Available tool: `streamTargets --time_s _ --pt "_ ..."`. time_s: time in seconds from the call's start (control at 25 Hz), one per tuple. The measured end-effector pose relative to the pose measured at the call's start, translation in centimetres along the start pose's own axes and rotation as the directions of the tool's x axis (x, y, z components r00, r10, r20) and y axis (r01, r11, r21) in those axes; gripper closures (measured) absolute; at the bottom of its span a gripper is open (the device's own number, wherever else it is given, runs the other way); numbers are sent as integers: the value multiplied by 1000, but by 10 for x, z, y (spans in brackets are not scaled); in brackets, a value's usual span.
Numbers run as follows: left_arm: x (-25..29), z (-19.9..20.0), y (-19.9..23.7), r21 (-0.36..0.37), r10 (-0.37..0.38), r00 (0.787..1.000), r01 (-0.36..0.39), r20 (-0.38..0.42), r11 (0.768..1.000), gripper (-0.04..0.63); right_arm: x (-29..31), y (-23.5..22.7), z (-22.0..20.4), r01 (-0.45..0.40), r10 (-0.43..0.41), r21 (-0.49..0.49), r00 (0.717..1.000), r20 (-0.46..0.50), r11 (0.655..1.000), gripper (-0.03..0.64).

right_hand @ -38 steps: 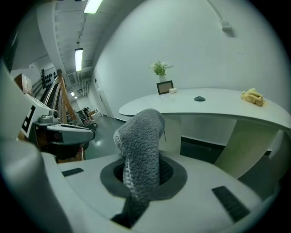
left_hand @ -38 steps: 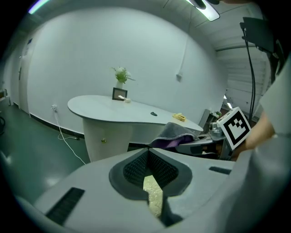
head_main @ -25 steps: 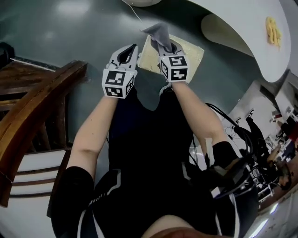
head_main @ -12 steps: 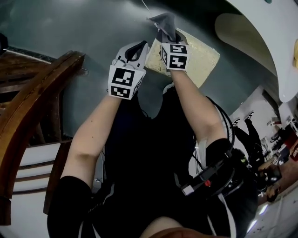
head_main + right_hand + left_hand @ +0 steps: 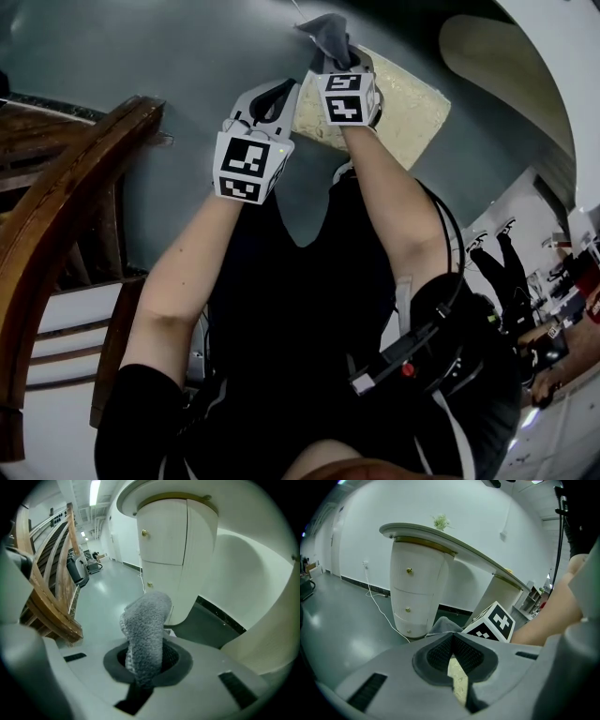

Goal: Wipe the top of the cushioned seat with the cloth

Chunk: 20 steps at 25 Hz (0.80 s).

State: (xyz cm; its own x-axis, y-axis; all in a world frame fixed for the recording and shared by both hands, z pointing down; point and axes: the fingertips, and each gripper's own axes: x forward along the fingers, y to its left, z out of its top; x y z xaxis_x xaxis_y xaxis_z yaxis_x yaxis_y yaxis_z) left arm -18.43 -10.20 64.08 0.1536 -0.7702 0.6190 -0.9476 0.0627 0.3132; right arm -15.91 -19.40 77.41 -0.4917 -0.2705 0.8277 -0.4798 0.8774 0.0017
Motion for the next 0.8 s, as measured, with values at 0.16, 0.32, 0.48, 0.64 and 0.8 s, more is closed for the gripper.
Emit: streamTargets --time_s 0.16,0.32,0.48,0.64,0.8 --pt "6 -4 -16 15 -12 1000 12 -18 1000 591 -6 -9 -7 2 -2 27 1000 -2 1000 586" --pt "15 -1 -32 26 -24 1000 24 -20 999 591 -14 -24 -18 9 -8 62 1000 -3 998 586" --pt "23 7 -48 37 -39 999 39 -10 999 591 -26 -46 -31 23 -21 103 1000 -14 994 586" --pt "36 6 -62 41 -37 999 38 -21 998 591 -38 -70 -52 34 -30 148 999 -29 988 586" --pt "49 2 -80 38 -35 999 36 -31 999 591 -50 -97 -73 61 -55 185 998 -34 981 586"
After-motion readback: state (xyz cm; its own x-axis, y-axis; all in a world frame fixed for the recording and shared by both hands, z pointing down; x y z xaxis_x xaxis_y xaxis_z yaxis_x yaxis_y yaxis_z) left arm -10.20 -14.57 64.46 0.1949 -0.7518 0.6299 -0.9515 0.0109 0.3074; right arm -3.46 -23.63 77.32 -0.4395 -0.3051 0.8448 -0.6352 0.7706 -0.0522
